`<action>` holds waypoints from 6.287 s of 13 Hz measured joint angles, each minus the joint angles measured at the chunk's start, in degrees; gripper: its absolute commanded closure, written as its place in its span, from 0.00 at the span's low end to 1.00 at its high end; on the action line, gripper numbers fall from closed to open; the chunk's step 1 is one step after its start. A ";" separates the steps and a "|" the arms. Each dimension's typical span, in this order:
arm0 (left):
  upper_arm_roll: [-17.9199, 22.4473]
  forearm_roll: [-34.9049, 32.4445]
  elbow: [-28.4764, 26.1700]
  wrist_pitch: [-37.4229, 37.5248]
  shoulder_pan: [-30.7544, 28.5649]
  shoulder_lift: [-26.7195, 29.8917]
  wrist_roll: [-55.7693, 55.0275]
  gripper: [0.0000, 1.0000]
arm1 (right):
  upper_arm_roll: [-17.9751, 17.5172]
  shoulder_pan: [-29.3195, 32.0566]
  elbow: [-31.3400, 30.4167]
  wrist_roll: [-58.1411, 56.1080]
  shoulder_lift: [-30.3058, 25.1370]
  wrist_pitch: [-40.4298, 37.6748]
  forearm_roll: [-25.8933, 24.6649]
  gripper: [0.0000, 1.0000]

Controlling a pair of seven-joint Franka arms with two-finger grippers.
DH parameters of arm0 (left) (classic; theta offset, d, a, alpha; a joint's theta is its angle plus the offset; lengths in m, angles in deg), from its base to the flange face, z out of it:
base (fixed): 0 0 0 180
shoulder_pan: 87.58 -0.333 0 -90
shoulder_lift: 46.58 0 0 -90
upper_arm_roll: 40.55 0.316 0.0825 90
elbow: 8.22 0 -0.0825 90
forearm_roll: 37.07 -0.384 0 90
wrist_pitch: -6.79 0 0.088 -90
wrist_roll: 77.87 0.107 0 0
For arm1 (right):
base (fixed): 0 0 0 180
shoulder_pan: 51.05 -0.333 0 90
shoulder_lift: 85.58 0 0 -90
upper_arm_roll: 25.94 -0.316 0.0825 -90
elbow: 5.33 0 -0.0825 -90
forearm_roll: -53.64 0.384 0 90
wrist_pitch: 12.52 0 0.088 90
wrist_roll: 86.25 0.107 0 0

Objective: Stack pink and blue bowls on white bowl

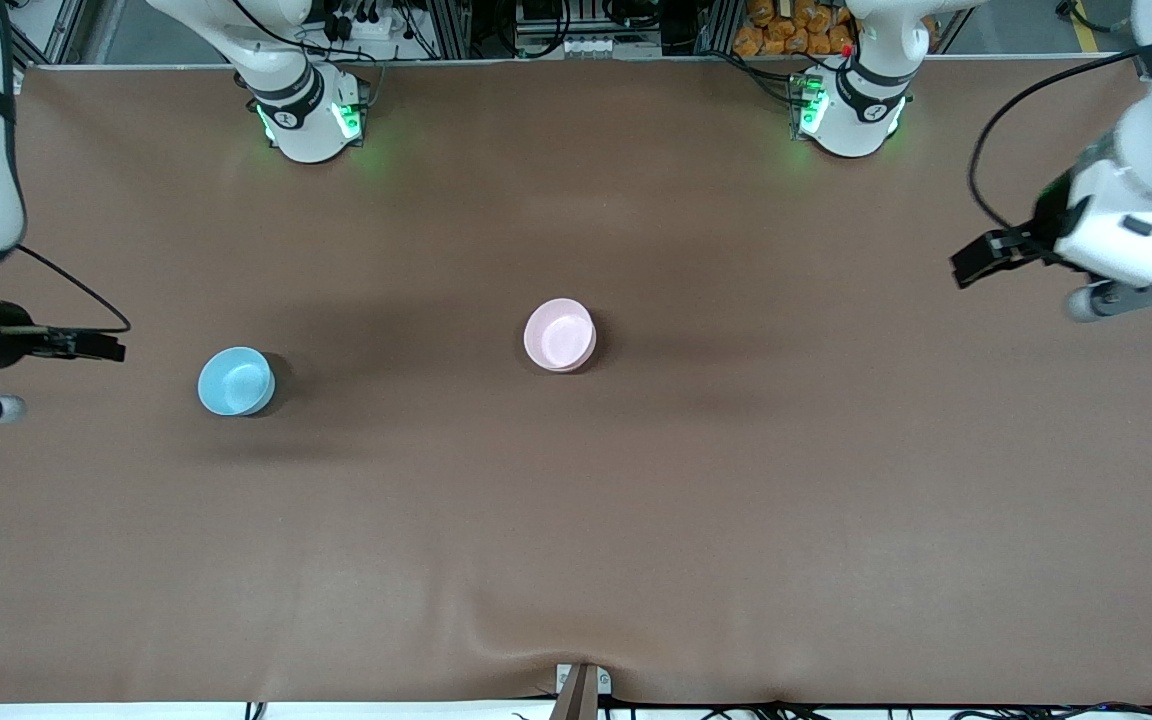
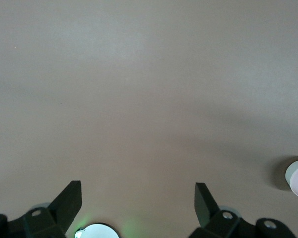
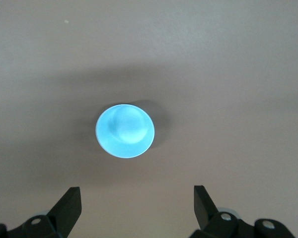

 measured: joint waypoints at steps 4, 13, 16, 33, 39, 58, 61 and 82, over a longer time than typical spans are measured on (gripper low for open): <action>-0.02 0.35 0.72 1.25 -3.55 1.45 4.19 0.00 | -0.07 1.32 -15.26 -1.16 0.89 20.79 0.03 0.00; 0.19 0.37 0.81 1.46 -7.80 3.87 8.81 0.00 | -0.22 3.54 -19.41 -8.86 6.83 29.51 0.62 0.44; 0.21 0.52 0.81 1.46 -7.98 3.94 9.78 0.00 | -0.25 4.03 -20.02 -11.00 8.54 30.34 5.59 0.47; 20.58 3.72 0.34 4.47 11.07 6.03 13.70 0.00 | -1.03 3.49 -19.61 -11.44 8.86 25.59 12.43 1.00; 20.79 5.56 0.33 4.48 8.43 6.43 13.76 0.00 | -2.18 -12.83 -10.93 20.13 5.29 15.98 15.63 1.00; 20.62 5.59 0.01 4.48 8.46 6.49 13.77 0.00 | -2.14 -43.42 -12.10 42.83 9.89 28.05 24.79 1.00; 20.62 5.59 0.00 4.47 8.47 6.49 13.77 0.00 | -2.13 -44.58 -12.52 44.44 10.00 30.21 24.79 1.00; 20.40 5.59 -0.32 4.42 8.64 6.49 13.77 0.00 | 3.53 -45.86 1.45 47.46 11.84 17.75 22.48 0.00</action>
